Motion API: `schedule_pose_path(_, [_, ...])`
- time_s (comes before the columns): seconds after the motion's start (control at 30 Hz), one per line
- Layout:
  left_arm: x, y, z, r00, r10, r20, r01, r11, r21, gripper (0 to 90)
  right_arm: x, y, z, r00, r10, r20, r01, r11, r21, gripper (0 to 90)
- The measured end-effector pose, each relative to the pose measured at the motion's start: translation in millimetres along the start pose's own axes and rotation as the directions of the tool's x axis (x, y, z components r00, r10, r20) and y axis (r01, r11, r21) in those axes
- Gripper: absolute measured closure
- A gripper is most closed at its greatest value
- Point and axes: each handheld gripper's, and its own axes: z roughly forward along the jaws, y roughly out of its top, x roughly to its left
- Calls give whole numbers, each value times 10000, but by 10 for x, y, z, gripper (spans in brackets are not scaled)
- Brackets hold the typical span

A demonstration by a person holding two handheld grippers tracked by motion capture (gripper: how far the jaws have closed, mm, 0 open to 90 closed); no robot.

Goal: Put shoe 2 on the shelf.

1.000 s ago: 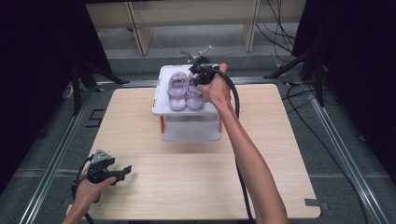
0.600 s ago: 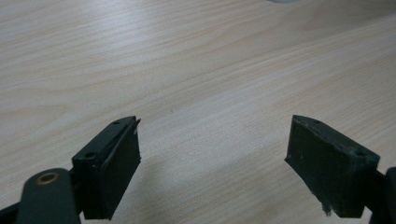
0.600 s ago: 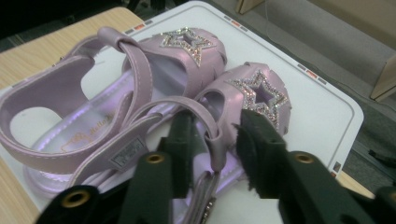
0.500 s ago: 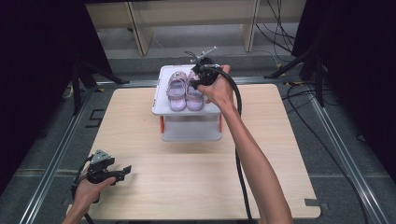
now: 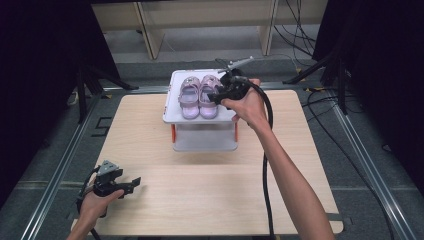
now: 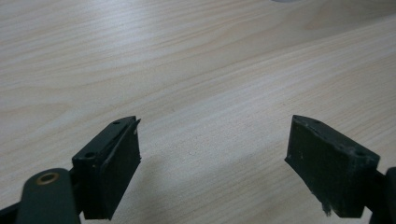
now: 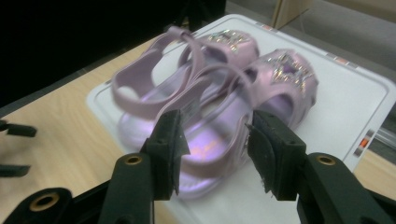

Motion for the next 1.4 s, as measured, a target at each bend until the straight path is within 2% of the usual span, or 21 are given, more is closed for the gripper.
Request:
schedule_pose_path(0.1, [12,1,9,10000,-8,4,8,10000,14,168,17,-101,-58,9993,-193,-317,190,9998,-111,541])
schedule_pose_path(0.27, [8,7,17,9999,-124,-43,124,9999,-5,168,82,-290,-133,9951,-121,-980,108,9998,-136,541])
schedule_pose_path(0.37, [7,0,32,9999,-126,-60,127,9999,66,168,117,-388,-164,9933,-200,-1140,175,9996,-227,541])
schedule_pose_path(0.4, [19,4,33,9999,91,-146,-89,9998,160,168,141,-430,-179,9916,-48,-1290,22,9998,-203,542])
schedule_pose_path(0.47, [-5,12,30,10000,24,-45,-23,9999,128,168,168,-511,-199,9901,-292,-1374,241,9989,-390,541])
schedule_pose_path(0.6, [-37,23,48,9999,136,-25,-135,9998,153,168,252,-708,-235,9858,-324,-1648,273,9991,-332,532])
schedule_pose_path(0.63, [-36,32,28,9993,386,-33,-384,9986,361,168,277,-760,-243,9848,-295,-1713,244,9992,-317,523])
schedule_pose_path(0.67, [-63,26,45,10000,76,-11,-76,10000,63,168,304,-824,-254,9846,-309,-1720,264,9993,-281,513])
schedule_pose_path(0.7, [-49,26,36,9995,302,30,-303,9995,123,168,316,-860,-258,9837,-362,-1764,317,9991,-282,506])
schedule_pose_path(0.73, [-58,21,36,9999,163,-21,-163,9998,68,168,337,-913,-262,9830,-302,-1814,258,9993,-266,497])
schedule_pose_path(0.83, [-30,17,29,9994,326,-90,-325,9994,118,168,401,-1085,-263,9808,-330,-1922,293,9993,-221,475])
schedule_pose_path(0.9, [-42,12,19,9999,153,-22,-153,9998,148,168,435,-1187,-259,9792,-165,-2022,134,9998,-168,465])
schedule_pose_path(0.93, [-29,17,9,9993,365,-45,-364,9988,330,168,443,-1242,-251,9789,-213,-2031,177,9997,-192,460])
schedule_pose_path(1.03, [-39,16,30,9996,271,-92,-270,9996,94,168,489,-1432,-196,9787,-152,-2046,135,9999,-96,448])
schedule_pose_path(1.07, [-27,23,31,9989,471,-19,-471,9989,29,168,502,-1499,-174,9796,-192,-2002,184,9998,-57,443])
schedule_pose_path(1.13, [-31,16,25,9994,319,-103,-318,9994,120,168,519,-1627,-135,9798,-174,-1994,171,9998,-32,436])
schedule_pose_path(1.2, [-43,12,21,9999,168,-37,-168,9998,128,168,544,-1753,-105,9758,219,-2175,-197,9997,125,432])
schedule_pose_path(1.23, [-31,16,25,9993,375,-97,-373,9992,144,168,544,-1810,-83,9768,172,-2134,-138,9998,176,429])
schedule_pose_path(1.3, [-48,14,32,9997,224,52,-224,9997,-17,168,546,-1903,-49,9782,106,-2072,-37,9994,338,416])
schedule_pose_path(1.37, [-59,12,25,9999,167,-30,-167,9999,40,168,561,-2005,-22,9767,324,-2122,-231,9987,460,403])
schedule_pose_path(1.4, [-45,16,20,9992,398,-68,-397,9991,146,168,575,-2041,-20,9758,532,-2121,-409,9972,621,392])
